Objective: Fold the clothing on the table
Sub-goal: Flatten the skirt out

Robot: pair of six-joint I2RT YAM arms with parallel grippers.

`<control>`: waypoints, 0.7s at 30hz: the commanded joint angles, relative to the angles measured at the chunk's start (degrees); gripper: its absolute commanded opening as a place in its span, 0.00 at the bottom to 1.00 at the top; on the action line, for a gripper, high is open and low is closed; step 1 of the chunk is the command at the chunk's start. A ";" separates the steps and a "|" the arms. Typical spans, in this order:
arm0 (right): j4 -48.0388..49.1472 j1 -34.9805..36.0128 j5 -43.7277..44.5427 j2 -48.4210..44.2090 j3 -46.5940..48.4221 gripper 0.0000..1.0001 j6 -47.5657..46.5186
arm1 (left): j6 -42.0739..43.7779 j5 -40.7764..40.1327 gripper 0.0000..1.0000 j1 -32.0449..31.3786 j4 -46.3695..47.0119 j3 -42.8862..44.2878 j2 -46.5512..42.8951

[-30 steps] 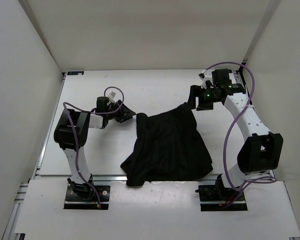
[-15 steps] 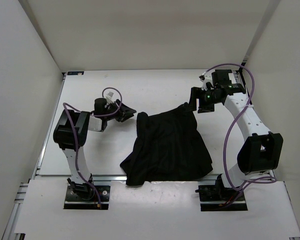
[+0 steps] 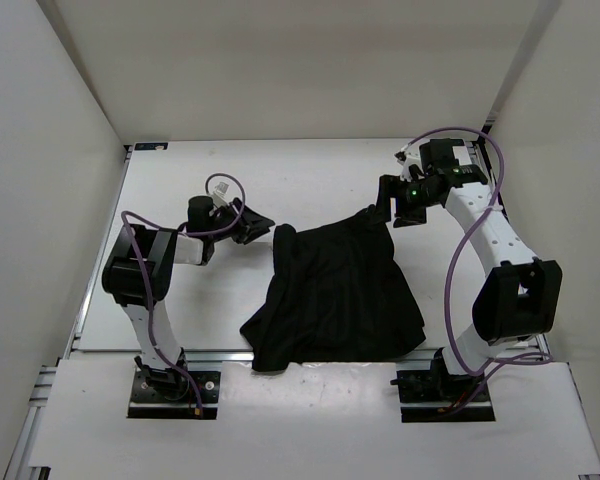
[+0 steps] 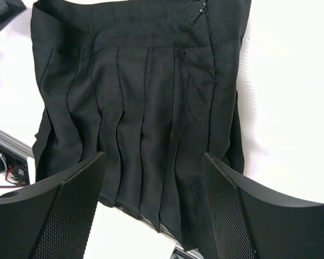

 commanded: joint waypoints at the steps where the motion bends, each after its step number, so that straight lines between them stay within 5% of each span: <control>1: -0.75 -0.15 0.10 -0.86 1.81 0.76 -0.50 | 1.63 1.38 0.51 -1.24 -0.18 0.51 -0.36; 7: 0.04 -2.08 -0.87 -3.15 -0.04 0.77 -0.24 | 8.66 -2.74 0.50 -3.17 -9.76 3.33 -0.89; 21: 0.04 -2.09 -1.66 -3.51 -0.04 0.77 -0.50 | 3.84 -2.31 0.50 -5.11 -1.60 1.92 4.46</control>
